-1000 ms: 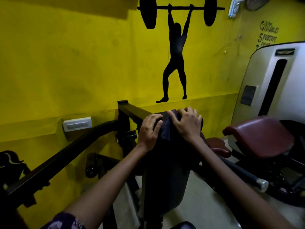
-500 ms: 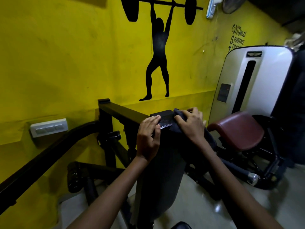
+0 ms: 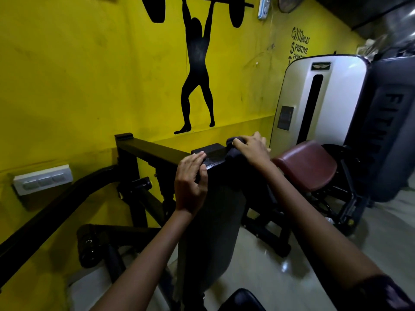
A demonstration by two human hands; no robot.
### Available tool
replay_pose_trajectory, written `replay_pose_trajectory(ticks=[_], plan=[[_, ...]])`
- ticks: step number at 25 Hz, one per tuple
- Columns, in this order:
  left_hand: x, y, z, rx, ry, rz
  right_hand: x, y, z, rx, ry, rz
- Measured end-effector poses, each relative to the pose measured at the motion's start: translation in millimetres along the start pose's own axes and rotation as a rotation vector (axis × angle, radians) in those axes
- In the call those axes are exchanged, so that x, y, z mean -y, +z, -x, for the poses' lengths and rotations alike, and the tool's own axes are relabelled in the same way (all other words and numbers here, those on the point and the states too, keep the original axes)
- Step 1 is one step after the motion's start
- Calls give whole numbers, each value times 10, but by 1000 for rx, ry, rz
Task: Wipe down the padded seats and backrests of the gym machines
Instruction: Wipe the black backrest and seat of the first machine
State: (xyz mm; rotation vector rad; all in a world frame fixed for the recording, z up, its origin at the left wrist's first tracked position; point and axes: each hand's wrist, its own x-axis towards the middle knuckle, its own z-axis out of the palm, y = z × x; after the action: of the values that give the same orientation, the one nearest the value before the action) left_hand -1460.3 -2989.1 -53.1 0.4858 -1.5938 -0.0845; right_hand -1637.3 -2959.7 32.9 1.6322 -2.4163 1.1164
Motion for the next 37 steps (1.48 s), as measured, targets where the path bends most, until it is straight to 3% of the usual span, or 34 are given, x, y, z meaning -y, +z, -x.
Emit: replay_pose_trajectory(ticks=[6,10,16,22,28,30,34,37], plan=[[9,-33,47,19,-39,17,-205,116,400,-174,-150,-231],[-22,4,35,26,-78,20,-351,174,495,-67,-148,-166],[-55,-7,18,33,-71,12,-205,196,406,-208,-57,-62],[-37,-4,32,26,-64,13,24,173,629,-117,-327,182],[-56,-1,36,30,-52,51,-369,-100,129,-59,104,-9],[-50,5,36,20,-49,49,-219,-41,227,-75,38,18],[-47,5,29,27,-64,54,60,122,592,-113,-281,148],[-36,-24,53,65,-90,78,3,54,480,-96,-188,155]])
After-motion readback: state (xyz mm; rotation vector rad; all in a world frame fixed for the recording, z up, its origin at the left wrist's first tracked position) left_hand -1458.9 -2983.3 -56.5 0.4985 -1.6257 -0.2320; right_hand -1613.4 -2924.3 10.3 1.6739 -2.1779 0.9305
